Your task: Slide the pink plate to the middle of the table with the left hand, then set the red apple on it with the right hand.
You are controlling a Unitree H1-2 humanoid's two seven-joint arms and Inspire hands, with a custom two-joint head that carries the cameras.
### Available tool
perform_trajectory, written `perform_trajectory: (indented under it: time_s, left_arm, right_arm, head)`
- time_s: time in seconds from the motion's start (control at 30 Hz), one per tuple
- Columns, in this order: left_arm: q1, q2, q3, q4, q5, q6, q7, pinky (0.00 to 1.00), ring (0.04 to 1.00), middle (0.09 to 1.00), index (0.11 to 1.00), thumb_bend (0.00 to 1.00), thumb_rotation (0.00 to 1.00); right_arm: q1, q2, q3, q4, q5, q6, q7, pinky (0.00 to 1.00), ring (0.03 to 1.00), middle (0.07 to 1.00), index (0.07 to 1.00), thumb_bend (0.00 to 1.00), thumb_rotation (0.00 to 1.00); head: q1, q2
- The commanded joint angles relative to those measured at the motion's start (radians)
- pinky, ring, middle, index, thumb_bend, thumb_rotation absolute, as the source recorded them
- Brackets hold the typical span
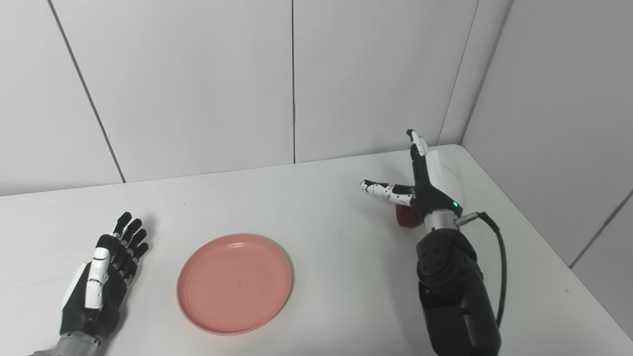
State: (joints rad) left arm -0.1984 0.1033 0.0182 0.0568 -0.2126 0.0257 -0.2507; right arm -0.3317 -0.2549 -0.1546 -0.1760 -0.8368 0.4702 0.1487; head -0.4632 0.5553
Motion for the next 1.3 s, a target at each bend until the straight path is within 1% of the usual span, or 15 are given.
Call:
perform_trajectory:
  time_s: [0.0,0.17,0.27,0.4,0.6,0.8,0.93,1.07,1.13,1.2,1.23,1.27]
  left_arm:
    - [-0.033,0.01,0.001,-0.03,-0.015,-0.025,-0.013,1.0,1.0,1.0,1.0,0.56,1.0]
    - [-0.033,0.007,0.003,-0.04,-0.016,-0.017,-0.011,1.0,1.0,1.0,1.0,0.56,1.0]
    - [-0.031,0.006,0.003,-0.048,-0.019,-0.009,-0.01,1.0,1.0,1.0,1.0,0.56,1.0]
    - [-0.03,0.005,0.002,-0.055,-0.018,-0.002,-0.009,1.0,1.0,1.0,1.0,0.56,1.0]
    - [-0.028,0.004,0.002,-0.06,-0.02,0.003,-0.009,1.0,1.0,1.0,1.0,0.56,1.0]
    - [-0.028,0.004,0.001,-0.059,-0.018,0.002,-0.01,1.0,1.0,1.0,1.0,0.57,1.0]
    - [-0.026,0.001,0.0,-0.064,-0.023,0.009,-0.011,1.0,1.0,1.0,1.0,0.58,1.0]
    - [-0.025,-0.003,0.001,-0.067,-0.032,0.014,-0.012,1.0,1.0,1.0,1.0,0.57,1.0]
    - [-0.025,-0.002,0.0,-0.067,-0.034,0.013,-0.011,1.0,1.0,1.0,1.0,0.58,1.0]
    - [-0.024,-0.002,0.0,-0.067,-0.035,0.014,-0.01,1.0,1.0,1.0,1.0,0.58,1.0]
    - [-0.024,-0.002,0.0,-0.067,-0.037,0.016,-0.011,1.0,1.0,1.0,1.0,0.58,1.0]
    - [-0.024,-0.002,0.0,-0.067,-0.038,0.017,-0.011,1.0,1.0,1.0,1.0,0.58,1.0]
  right_arm:
    - [-0.043,-0.026,-0.003,-0.01,-0.051,-0.001,-0.003,0.79,0.912,0.943,0.955,0.92,0.47]
    - [-0.046,-0.024,-0.025,0.012,-0.076,-0.001,-0.005,0.82,0.92,0.941,0.953,0.94,0.45]
    - [-0.048,-0.019,-0.043,0.028,-0.097,0.0,0.011,0.83,0.921,0.94,0.954,0.93,0.45]
    - [-0.05,-0.022,-0.052,0.048,-0.132,0.0,0.035,0.85,0.918,0.935,0.948,0.94,0.46]
    - [-0.052,-0.023,-0.048,0.097,-0.136,-0.001,-0.001,0.86,0.918,0.939,0.952,0.94,0.46]
    - [-0.052,-0.028,-0.048,0.131,-0.101,-0.001,-0.023,0.88,0.924,0.943,0.951,0.94,0.43]
    - [-0.052,-0.028,-0.042,0.145,-0.067,-0.001,-0.027,0.84,0.912,0.934,0.943,0.93,0.4]
    - [-0.057,-0.026,-0.041,0.169,-0.048,-0.001,-0.035,0.83,0.907,0.927,0.937,0.93,0.37]
    - [-0.06,-0.026,-0.043,0.185,-0.034,-0.001,-0.047,0.82,0.895,0.918,0.927,0.93,0.34]
    - [-0.062,-0.017,-0.053,0.196,-0.019,-0.001,-0.061,0.76,0.867,0.899,0.909,0.91,0.29]
    - [-0.062,-0.011,-0.059,0.198,-0.01,-0.001,-0.07,0.68,0.812,0.871,0.883,0.88,0.22]
    - [-0.062,-0.008,-0.061,0.198,-0.003,-0.001,-0.076,0.65,0.796,0.863,0.875,0.87,0.2]
  head:
    - [0.001,0.0]
    - [0.001,0.0]
    - [0.001,0.001]
    - [0.003,0.001]
    - [0.003,0.002]
    - [0.004,0.002]
    - [0.005,0.002]
    - [0.005,0.002]
    - [0.005,0.003]
    - [0.005,0.003]
    - [0.005,0.004]
    - [0.005,0.004]
